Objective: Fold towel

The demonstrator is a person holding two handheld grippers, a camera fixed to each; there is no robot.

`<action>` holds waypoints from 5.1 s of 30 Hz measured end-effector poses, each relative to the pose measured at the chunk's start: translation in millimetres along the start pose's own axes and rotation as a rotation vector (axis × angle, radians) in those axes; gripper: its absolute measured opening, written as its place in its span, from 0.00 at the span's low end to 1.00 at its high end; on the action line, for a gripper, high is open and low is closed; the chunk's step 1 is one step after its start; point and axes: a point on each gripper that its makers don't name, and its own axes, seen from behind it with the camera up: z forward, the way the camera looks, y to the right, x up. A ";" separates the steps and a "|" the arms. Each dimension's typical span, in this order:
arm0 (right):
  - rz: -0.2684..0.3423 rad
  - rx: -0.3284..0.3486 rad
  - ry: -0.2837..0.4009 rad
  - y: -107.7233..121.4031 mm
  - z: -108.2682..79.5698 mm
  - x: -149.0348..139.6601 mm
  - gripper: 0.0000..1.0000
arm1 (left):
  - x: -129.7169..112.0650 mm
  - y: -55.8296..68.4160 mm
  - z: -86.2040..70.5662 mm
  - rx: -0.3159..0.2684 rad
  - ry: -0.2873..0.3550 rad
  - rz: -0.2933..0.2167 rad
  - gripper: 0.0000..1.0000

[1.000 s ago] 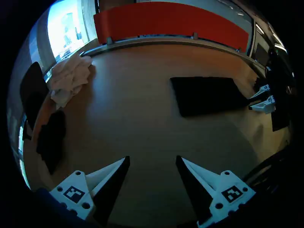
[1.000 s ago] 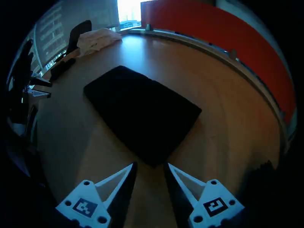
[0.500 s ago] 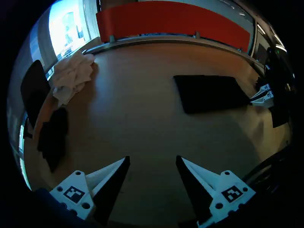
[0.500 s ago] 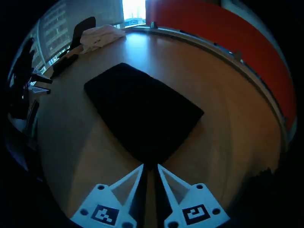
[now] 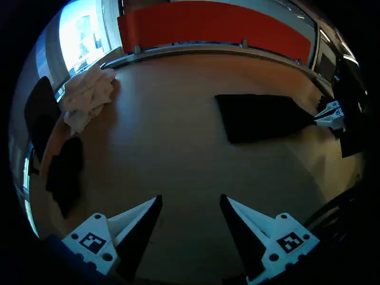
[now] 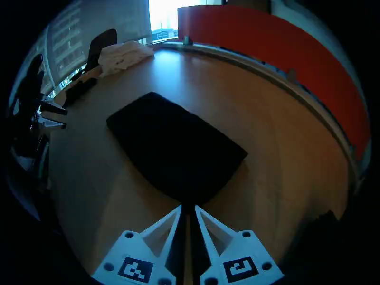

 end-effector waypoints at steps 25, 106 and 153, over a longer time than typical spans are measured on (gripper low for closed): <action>-0.052 -0.061 0.097 20.8 -66.0 47.5 0.04 | 3.5 16.7 -6.8 -0.030 -0.003 0.005 0.90; -0.250 0.223 0.080 -109.8 42.4 134.7 0.62 | -13.3 12.0 -31.8 -0.015 -0.002 -0.095 0.90; -0.104 0.123 -0.044 -85.8 41.6 17.0 0.64 | -7.2 16.6 -29.9 -0.019 0.001 -0.067 0.90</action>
